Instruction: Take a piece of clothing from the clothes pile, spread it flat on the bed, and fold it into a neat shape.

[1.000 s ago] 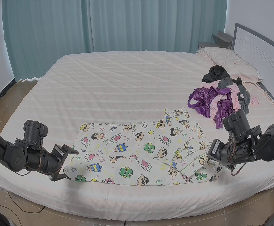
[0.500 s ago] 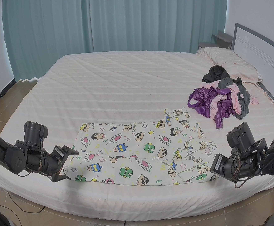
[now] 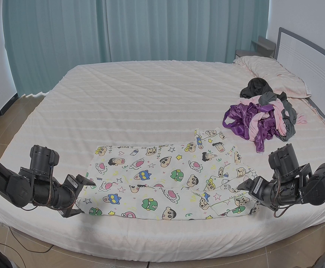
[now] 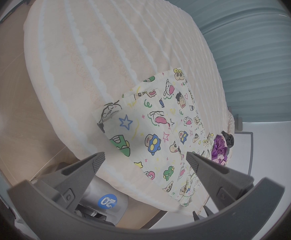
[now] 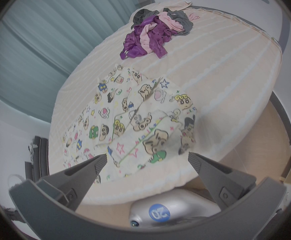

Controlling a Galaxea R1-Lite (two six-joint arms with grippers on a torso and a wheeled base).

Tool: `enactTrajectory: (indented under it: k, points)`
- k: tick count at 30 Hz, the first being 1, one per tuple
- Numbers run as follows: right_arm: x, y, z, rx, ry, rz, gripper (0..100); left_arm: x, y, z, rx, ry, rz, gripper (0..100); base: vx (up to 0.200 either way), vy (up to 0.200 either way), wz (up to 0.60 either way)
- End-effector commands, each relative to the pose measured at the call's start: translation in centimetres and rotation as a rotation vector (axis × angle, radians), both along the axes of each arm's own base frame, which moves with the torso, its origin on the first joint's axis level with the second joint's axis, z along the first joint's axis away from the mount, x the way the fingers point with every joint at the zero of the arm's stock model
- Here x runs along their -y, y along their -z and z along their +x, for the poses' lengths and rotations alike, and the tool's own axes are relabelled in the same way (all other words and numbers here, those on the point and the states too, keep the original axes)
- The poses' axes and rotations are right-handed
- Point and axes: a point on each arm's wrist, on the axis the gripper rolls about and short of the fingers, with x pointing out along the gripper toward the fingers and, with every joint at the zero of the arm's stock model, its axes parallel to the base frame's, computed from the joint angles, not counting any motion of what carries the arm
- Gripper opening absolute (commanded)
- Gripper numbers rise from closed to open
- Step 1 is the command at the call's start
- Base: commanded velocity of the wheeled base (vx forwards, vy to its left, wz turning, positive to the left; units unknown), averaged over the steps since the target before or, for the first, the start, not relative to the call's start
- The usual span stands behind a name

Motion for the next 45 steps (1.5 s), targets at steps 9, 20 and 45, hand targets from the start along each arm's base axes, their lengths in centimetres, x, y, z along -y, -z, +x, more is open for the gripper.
enactTrajectory:
  k: [9,20,45]
  points:
    - [0.9,4.4,3.7,-0.019,0.154,0.054,100,0.3,0.5,0.0,-0.018,0.010,0.002,100,0.000,0.000,0.00]
    - [1.6,4.6,5.4,-0.006,0.194,0.061,100,0.3,0.6,0.0,-0.022,0.010,0.003,100,0.000,0.000,0.00]
    - [1.8,4.7,5.2,-0.004,0.201,0.044,0,0.3,0.5,0.1,-0.008,0.009,0.002,100,0.000,0.000,0.00]
